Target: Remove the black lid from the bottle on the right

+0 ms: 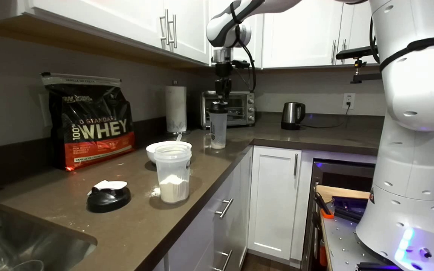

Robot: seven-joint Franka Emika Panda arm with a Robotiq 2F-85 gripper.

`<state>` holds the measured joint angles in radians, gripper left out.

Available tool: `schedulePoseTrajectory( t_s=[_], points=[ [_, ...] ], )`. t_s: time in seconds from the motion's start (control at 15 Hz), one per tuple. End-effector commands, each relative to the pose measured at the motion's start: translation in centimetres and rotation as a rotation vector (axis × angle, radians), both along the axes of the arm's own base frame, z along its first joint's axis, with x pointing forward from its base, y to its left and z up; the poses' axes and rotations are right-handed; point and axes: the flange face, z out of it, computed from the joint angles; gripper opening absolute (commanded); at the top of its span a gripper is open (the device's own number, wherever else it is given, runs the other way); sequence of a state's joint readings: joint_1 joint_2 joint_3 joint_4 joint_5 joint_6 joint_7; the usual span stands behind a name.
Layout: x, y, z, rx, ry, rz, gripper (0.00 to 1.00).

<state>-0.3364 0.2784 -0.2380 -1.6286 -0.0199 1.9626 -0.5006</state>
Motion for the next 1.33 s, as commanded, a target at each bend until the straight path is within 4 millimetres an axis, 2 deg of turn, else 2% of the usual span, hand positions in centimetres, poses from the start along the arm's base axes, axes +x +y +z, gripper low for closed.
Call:
schedulePoseTrajectory(
  t_s=[0.0, 0.13, 0.27, 0.33, 0.53, 0.67, 0.8, 0.93, 1.0, 1.27],
  points=[
    [0.53, -1.23, 0.04, -0.003, -0.006, 0.016, 0.68],
    [0.68, -1.45, 0.0, -0.003, -0.006, 0.014, 0.66],
    [0.79, -1.61, -0.01, -0.002, -0.007, 0.013, 0.6],
    [0.85, -1.7, -0.02, -0.001, -0.007, 0.013, 0.51],
    [1.01, -1.82, -0.09, -0.001, -0.007, 0.013, 0.44],
    [0.97, -1.83, -0.16, 0.001, -0.006, 0.012, 0.51],
    [0.81, -1.76, -0.24, 0.003, -0.005, 0.012, 0.42],
    [0.68, -1.77, -0.21, 0.004, -0.005, 0.011, 0.22],
    [0.59, -1.79, -0.18, 0.004, -0.005, 0.011, 0.18],
    [0.35, -1.88, 0.0, 0.004, -0.003, 0.009, 0.14]
  ],
)
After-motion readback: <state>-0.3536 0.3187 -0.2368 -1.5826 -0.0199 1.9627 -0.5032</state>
